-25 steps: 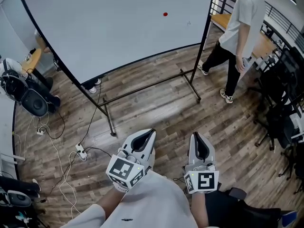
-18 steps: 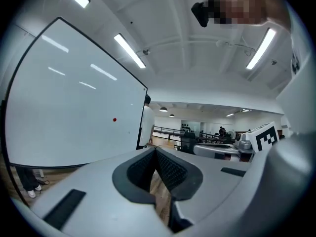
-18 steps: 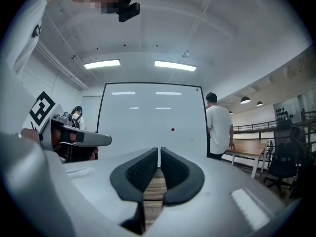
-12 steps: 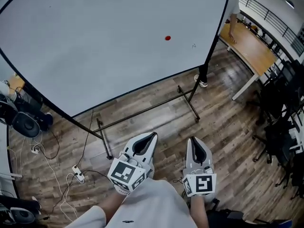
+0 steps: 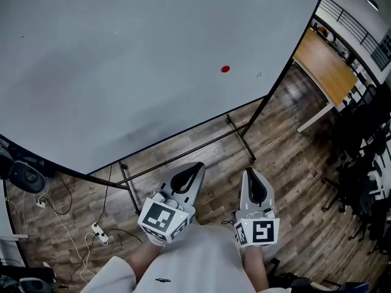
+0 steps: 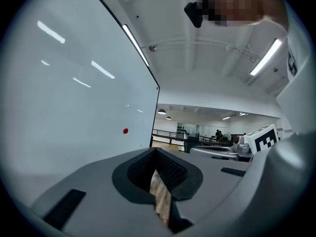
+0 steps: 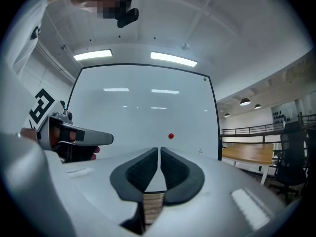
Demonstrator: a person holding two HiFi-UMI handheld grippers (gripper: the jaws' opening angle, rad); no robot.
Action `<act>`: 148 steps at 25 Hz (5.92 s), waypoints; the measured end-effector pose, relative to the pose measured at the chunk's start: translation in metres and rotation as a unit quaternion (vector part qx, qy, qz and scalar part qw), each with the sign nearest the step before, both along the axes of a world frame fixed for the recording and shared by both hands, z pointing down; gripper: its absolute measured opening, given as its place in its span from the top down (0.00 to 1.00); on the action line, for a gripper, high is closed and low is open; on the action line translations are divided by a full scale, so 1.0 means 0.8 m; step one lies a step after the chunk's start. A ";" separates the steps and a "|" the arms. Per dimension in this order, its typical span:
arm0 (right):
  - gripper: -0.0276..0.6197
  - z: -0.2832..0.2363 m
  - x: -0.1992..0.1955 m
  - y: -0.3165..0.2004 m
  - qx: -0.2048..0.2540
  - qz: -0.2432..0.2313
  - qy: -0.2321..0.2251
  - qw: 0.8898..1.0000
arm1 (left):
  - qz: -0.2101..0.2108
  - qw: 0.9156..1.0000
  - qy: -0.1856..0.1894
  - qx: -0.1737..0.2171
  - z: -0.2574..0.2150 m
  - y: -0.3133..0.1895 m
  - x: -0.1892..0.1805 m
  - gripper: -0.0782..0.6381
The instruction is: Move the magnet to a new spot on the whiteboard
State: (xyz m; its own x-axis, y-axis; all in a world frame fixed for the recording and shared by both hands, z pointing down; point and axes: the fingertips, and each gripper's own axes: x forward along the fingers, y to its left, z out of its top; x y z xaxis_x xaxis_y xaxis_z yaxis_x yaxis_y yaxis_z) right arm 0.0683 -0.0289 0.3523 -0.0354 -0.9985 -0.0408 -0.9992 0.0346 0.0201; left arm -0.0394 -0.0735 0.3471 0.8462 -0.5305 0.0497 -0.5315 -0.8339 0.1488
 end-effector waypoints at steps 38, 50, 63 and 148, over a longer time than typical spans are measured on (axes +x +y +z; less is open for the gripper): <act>0.78 -0.013 0.080 -0.243 0.008 -0.117 0.016 0.993 | -0.124 0.992 -0.020 -0.004 -0.003 -0.169 0.075 0.88; 0.69 -0.017 0.080 -0.312 -0.002 -0.110 -0.003 0.994 | -0.128 0.992 -0.022 -0.008 0.002 -0.206 0.089 0.88; 0.67 -0.009 0.070 -0.369 -0.012 -0.126 0.001 0.992 | -0.156 0.987 -0.020 -0.026 0.020 -0.239 0.077 0.88; 0.76 -0.006 0.056 -0.185 -0.005 -0.137 0.011 0.991 | -0.167 0.986 -0.005 0.007 -0.011 -0.131 0.006 0.88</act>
